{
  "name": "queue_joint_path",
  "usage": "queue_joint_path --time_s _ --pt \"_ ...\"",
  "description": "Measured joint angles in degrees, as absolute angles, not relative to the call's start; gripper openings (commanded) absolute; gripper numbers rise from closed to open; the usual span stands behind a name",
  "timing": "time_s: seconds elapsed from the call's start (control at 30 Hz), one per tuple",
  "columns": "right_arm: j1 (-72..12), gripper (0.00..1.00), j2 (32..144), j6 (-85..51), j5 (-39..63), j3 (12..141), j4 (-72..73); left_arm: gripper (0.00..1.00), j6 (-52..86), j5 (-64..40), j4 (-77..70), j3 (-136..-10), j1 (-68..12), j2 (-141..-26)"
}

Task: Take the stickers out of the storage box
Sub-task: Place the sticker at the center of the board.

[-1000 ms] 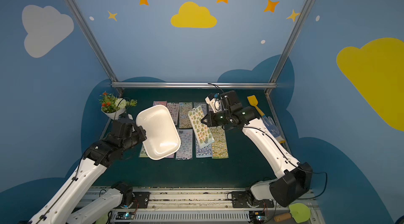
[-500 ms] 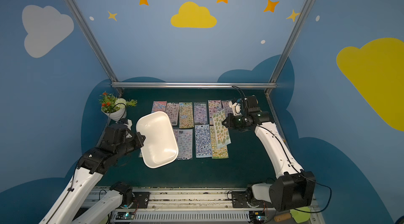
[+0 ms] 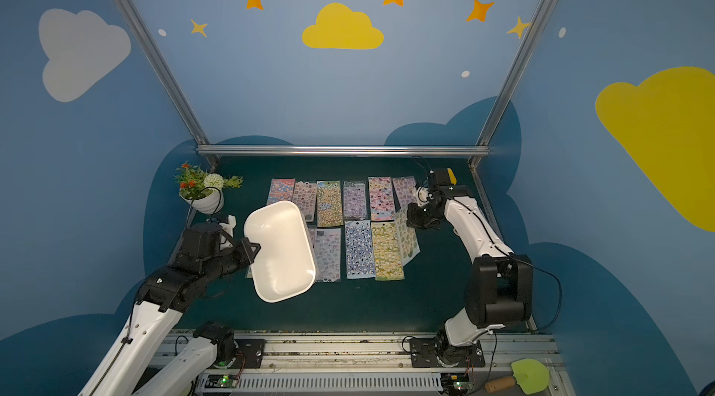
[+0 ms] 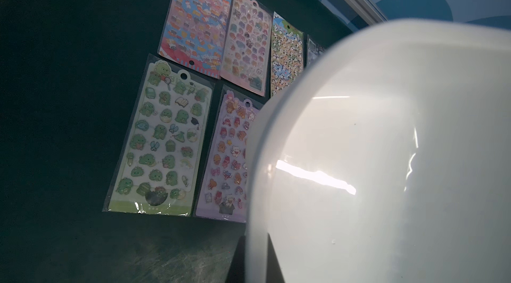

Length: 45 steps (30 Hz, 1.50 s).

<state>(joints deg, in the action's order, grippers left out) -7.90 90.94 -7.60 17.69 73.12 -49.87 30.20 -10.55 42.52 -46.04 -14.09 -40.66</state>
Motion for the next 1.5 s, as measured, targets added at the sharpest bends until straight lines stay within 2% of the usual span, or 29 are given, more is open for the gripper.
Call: queue_joint_path --time_s 0.33,0.83,1.07,1.23,1.37,1.5 --pt "-4.7 0.00 93.5 -4.0 13.9 73.0 -48.6 0.04 30.2 -11.2 42.5 -46.0 -14.0 -39.9" --pt "-1.4 0.00 99.8 -2.5 17.6 69.3 -43.4 0.04 30.0 -11.3 42.5 -46.0 -14.3 -40.1" --pt "-0.8 0.00 102.8 -2.5 16.0 69.1 -43.3 0.04 30.0 -11.3 42.5 -46.0 -13.9 -40.4" --pt "0.2 0.08 103.2 -2.5 14.5 69.1 -43.3 0.04 30.0 -11.2 42.5 -46.0 -13.5 -40.4" --pt "0.9 0.18 103.5 -2.6 13.9 69.1 -43.4 0.04 30.0 -11.2 42.5 -46.0 -13.4 -40.4" --pt "1.2 0.21 104.0 -2.7 13.5 69.1 -43.4 0.04 30.0 -11.2 42.5 -46.0 -12.9 -40.6"
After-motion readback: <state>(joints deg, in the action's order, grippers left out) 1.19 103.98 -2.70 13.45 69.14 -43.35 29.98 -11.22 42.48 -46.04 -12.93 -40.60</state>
